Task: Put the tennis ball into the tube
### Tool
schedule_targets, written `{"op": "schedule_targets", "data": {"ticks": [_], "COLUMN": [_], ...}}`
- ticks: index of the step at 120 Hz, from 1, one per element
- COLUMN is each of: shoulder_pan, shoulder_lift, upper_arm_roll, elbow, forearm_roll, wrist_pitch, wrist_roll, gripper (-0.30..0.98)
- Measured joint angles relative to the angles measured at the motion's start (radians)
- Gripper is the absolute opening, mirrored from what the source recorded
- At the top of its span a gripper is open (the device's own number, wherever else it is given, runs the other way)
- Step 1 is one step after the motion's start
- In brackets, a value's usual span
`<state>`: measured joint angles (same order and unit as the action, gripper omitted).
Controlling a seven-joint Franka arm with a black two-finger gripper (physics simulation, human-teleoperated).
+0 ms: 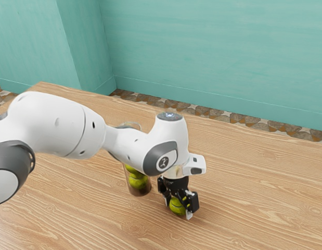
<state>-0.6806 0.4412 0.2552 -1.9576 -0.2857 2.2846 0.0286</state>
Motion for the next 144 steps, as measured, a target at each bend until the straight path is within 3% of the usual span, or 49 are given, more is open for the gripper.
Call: {"op": "schedule_targets", "data": {"ticks": [35,58,82,144], "shoulder_pan": [-0.002,-0.003,-0.003,-0.001], "shoulder_lift": [0.002,0.006,0.014,-0.018], "upper_arm_roll": [0.000,0.000,0.001,0.005], "elbow": [0.002,0.004,0.006,0.004], "forearm_roll": [-0.005,-0.016,-0.031,-0.026], "wrist_pitch": [0.002,0.015,0.036,0.050], "wrist_roll": [-0.001,-0.002,-0.003,-0.019], "gripper": [0.49,0.46,0.51,0.40]}}
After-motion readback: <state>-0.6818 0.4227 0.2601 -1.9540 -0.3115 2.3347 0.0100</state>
